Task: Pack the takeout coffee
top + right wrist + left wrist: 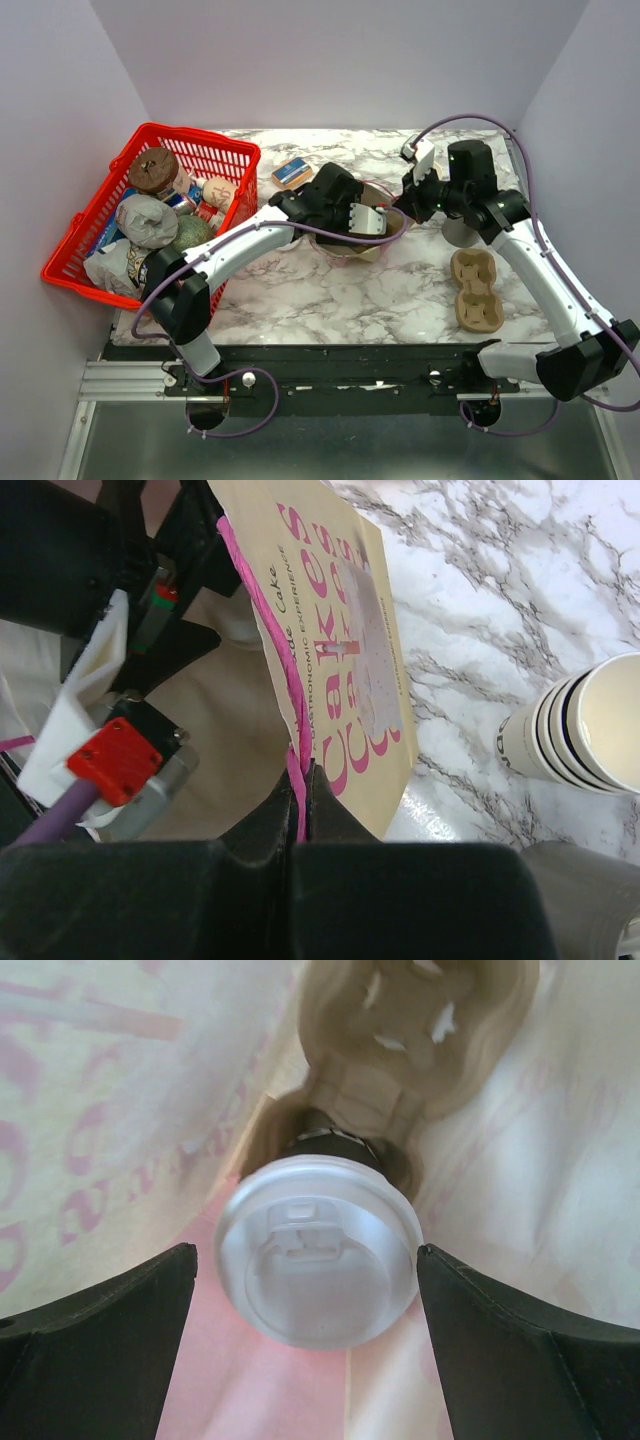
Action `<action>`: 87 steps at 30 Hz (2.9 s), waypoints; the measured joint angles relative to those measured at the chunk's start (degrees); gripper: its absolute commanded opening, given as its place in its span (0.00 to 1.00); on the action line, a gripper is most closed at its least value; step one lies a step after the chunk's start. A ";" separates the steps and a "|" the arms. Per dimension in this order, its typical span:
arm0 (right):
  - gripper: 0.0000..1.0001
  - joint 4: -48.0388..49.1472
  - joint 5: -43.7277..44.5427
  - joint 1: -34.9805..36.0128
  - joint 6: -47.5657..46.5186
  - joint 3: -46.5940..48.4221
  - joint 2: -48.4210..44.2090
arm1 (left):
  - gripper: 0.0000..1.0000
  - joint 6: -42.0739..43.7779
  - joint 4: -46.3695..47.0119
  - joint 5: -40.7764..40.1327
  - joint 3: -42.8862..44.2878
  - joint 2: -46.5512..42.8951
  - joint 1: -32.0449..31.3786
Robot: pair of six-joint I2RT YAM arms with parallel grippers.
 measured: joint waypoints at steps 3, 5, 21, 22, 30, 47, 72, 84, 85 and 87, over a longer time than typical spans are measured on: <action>0.00 -0.11 -0.35 -0.76 -0.02 0.37 0.44 | 0.98 -0.33 0.59 0.81 0.00 -0.63 0.02; 0.00 -0.35 -0.55 -1.18 -0.04 0.59 0.72 | 0.99 -0.72 0.57 1.55 0.11 -0.70 0.02; 0.01 -5.64 -0.83 -2.49 -2.08 8.37 6.97 | 0.98 -6.60 -3.15 7.39 4.31 -0.70 0.15; 0.01 -5.92 -0.74 -2.51 -2.19 8.92 7.43 | 0.98 -7.30 -3.08 7.76 4.31 -0.72 0.15; 0.01 -6.32 1.31 -2.56 -2.93 13.09 11.56 | 0.99 -12.31 -0.74 12.94 3.87 -2.84 0.39; 0.20 -6.38 2.16 -2.56 -2.89 18.84 17.62 | 0.98 -28.59 13.09 21.53 -2.38 -11.39 2.47; 0.75 -10.73 2.34 -9.33 -3.50 34.84 14.34 | 0.99 -43.47 20.24 12.68 13.20 -12.76 8.63; 0.56 -14.71 3.04 -24.48 -8.04 16.28 9.01 | 0.98 -40.33 13.35 12.46 13.40 -15.30 10.10; 0.55 -14.69 3.02 -24.81 -8.61 15.54 9.05 | 0.99 -40.22 13.31 12.46 13.31 -15.39 10.16; 0.54 -14.58 2.99 -24.90 -9.79 14.40 9.16 | 0.98 -40.00 13.25 12.44 12.98 -15.52 10.51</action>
